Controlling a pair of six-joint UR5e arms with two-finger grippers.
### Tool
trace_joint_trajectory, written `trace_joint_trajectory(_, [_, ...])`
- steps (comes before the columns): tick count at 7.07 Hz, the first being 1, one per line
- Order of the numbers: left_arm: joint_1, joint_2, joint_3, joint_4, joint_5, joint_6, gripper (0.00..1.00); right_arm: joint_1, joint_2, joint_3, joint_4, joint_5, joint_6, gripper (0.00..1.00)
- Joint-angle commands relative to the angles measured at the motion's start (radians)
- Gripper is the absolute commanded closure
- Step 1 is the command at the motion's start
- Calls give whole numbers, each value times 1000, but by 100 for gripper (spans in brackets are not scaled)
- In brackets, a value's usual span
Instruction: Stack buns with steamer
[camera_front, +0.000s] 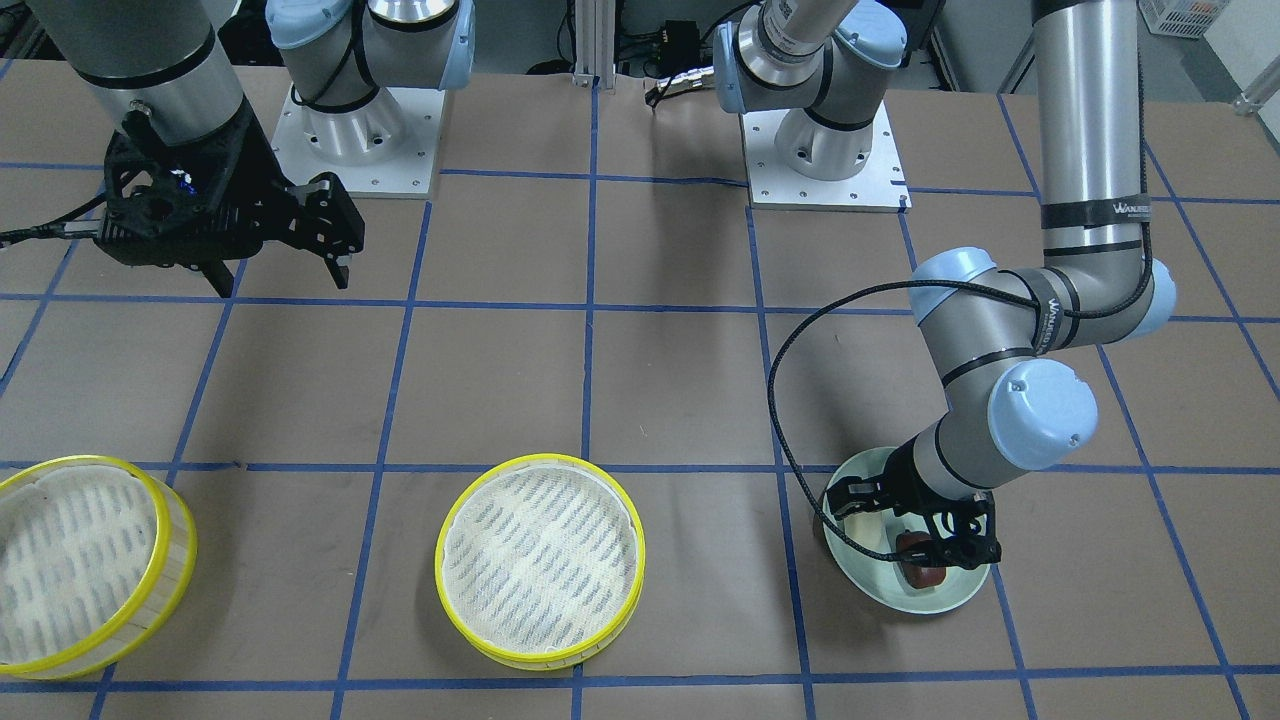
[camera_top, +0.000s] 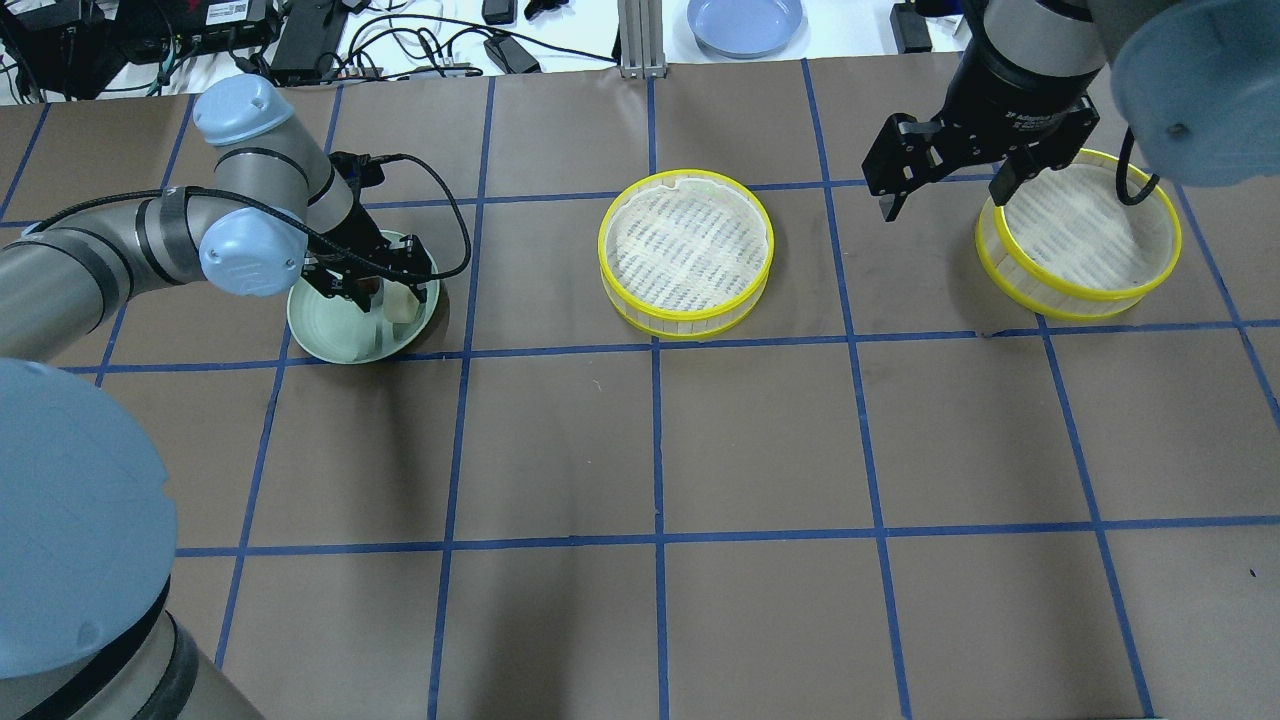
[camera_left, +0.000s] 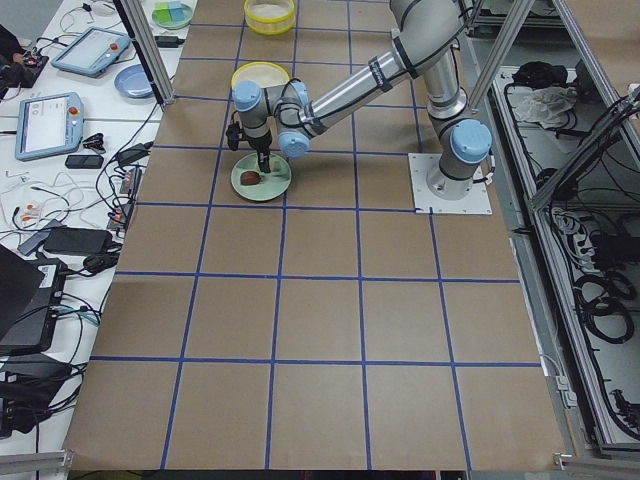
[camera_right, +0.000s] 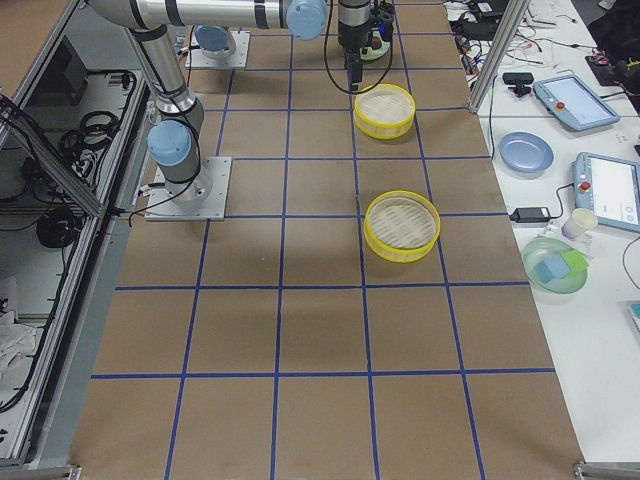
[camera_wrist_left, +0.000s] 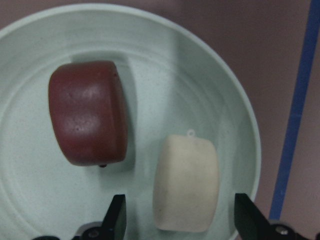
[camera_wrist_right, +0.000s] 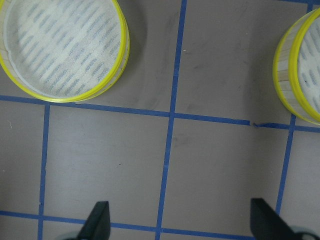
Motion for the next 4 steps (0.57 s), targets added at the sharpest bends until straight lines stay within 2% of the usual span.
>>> trace_joint_trajectory(1, [0, -15, 8, 0, -9, 6, 72, -45, 47, 0, -53, -34, -8, 1])
trace_joint_trajectory(2, [0, -15, 11, 1, -6, 0, 100, -71, 61, 0, -94, -38, -25, 1])
trace_joint_trajectory(3, [0, 0, 19, 5, -6, -9, 100, -137, 103, 0, -101, -48, -87, 1])
trace_joint_trajectory(4, [0, 25, 51, 9, -12, -66, 100, -239, 143, 0, -162, -46, -202, 1])
